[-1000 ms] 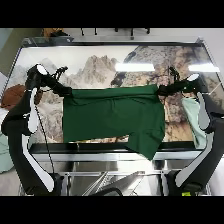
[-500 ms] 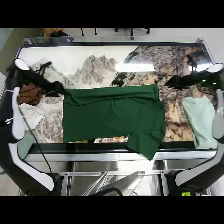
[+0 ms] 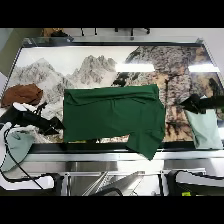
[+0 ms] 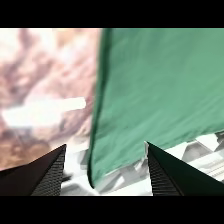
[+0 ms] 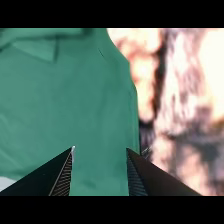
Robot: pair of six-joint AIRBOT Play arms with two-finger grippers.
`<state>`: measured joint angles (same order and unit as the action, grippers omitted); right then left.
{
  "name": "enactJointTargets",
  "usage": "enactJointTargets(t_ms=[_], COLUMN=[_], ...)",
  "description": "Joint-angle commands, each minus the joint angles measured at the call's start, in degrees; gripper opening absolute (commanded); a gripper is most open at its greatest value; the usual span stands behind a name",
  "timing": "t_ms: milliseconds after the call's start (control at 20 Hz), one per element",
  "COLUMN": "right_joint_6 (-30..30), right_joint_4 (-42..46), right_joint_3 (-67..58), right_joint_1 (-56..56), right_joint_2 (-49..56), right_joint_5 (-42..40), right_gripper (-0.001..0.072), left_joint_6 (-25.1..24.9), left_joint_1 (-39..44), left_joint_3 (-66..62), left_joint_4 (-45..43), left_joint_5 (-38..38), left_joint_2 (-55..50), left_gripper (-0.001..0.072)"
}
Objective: Fold the shirts.
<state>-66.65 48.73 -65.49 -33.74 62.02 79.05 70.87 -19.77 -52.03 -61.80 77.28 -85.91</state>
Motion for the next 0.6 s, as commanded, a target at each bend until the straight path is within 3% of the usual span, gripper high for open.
enactJointTargets(t_ms=[0,200,250,300,350,550], right_joint_6=[-0.92,-1.44,-0.92,-0.33,0.55,3.19], right_joint_4=[-0.11,-0.07,-0.26,-0.61,-1.60,-3.28], right_joint_3=[9.68,21.31,24.26,27.43,30.18,37.92], right_joint_1=[-2.67,-2.67,-2.58,-2.58,-2.58,-2.27], right_joint_2=[-4.02,-5.70,-5.68,-5.68,-5.66,-5.64], right_joint_5=[-0.15,-2.40,-3.43,-4.44,-5.38,-8.44], right_gripper=[0.0381,0.0393,0.0393,0.0400,0.0412,0.0412], left_joint_6=[-4.66,-6.16,-6.32,-6.82,-6.97,-6.75], left_joint_1=[-0.90,2.14,3.37,4.61,5.42,5.40], left_joint_3=[6.71,6.64,6.64,6.64,6.64,6.64], left_joint_4=[7.06,12.50,12.52,12.46,12.46,12.48], left_joint_5=[-5.86,-9.11,-10.05,-10.82,-11.43,-12.92], left_joint_2=[2.08,2.08,2.08,2.08,2.08,2.08], left_gripper=[0.0534,0.0521,0.0325,0.0052,0.0017,0.0016])
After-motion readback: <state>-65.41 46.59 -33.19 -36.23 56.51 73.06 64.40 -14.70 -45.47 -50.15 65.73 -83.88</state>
